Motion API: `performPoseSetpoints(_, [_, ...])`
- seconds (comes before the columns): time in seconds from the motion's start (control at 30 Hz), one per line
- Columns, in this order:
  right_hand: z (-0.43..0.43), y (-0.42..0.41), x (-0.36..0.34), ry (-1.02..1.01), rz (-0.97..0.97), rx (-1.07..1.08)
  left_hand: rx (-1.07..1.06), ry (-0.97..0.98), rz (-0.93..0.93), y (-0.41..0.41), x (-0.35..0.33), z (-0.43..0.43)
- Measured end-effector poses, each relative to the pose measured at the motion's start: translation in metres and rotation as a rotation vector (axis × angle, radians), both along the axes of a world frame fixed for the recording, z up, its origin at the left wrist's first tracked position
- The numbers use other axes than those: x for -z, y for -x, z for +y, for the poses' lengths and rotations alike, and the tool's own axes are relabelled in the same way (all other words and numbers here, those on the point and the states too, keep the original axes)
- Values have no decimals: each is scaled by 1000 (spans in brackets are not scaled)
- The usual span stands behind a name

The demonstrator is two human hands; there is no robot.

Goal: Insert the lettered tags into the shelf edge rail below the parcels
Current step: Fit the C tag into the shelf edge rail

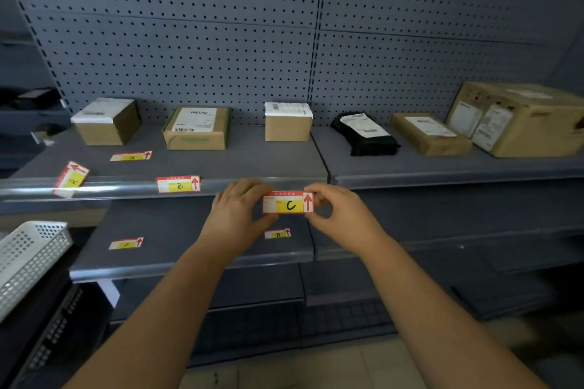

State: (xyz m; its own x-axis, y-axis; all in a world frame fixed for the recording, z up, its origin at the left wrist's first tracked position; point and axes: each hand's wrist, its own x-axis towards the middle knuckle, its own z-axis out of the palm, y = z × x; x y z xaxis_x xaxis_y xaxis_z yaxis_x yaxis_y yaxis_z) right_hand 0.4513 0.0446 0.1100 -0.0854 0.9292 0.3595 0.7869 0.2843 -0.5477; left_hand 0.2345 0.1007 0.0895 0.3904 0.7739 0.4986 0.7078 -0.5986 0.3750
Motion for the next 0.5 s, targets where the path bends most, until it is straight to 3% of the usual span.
performPoseSetpoints(0.23, [-24, -8, 8, 67, 94, 45, 19, 32, 1, -9, 6, -22])
performPoseSetpoints(0.5, [10, -28, 10, 86, 212, 27, 2, 57, -26, -31, 11, 9])
